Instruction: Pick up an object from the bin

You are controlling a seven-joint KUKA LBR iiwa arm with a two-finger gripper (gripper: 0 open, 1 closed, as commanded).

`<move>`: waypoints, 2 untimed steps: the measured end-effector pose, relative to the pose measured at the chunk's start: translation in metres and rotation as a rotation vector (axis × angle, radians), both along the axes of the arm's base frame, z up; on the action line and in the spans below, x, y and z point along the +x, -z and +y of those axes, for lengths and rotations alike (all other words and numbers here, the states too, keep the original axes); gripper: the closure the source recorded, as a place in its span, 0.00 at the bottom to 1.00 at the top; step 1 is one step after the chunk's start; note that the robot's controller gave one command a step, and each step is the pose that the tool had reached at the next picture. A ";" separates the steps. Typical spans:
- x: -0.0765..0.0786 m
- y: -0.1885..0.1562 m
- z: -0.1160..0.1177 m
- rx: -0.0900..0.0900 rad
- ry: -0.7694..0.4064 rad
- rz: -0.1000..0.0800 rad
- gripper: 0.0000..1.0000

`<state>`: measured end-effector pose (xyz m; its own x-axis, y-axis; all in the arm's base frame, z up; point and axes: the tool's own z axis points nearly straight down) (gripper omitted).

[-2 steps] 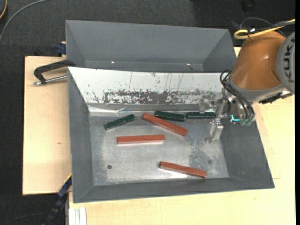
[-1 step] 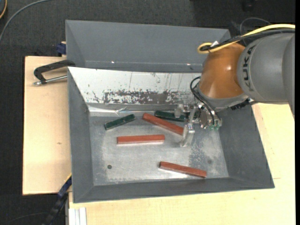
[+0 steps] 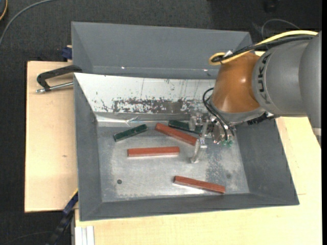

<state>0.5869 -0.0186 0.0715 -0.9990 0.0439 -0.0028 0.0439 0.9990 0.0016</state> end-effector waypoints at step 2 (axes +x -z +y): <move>0.000 0.000 0.000 -0.001 -0.001 -0.003 0.00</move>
Offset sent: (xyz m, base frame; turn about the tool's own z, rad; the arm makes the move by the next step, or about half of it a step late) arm 0.0000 0.0000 0.0000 0.0000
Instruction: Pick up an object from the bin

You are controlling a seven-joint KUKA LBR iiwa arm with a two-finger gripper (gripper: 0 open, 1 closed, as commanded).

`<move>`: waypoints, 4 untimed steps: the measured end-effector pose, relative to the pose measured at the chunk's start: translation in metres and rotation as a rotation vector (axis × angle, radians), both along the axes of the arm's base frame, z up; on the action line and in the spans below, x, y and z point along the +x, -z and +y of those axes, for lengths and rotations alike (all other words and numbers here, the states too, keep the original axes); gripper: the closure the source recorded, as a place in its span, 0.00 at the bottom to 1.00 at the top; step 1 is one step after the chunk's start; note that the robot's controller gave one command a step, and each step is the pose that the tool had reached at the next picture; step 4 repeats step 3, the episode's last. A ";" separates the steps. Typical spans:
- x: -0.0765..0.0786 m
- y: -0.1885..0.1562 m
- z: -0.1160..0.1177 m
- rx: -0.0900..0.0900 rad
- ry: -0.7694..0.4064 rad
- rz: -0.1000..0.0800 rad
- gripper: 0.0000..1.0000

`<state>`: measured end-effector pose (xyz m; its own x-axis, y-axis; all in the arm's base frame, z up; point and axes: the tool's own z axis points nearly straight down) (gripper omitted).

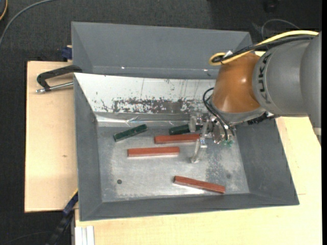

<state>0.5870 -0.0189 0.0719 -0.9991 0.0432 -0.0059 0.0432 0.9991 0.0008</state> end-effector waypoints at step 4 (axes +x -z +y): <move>-0.014 -0.136 0.019 0.000 0.046 -0.010 1.00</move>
Offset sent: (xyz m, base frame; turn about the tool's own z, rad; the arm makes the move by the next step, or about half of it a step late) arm -0.0195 0.0235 -0.0019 0.0852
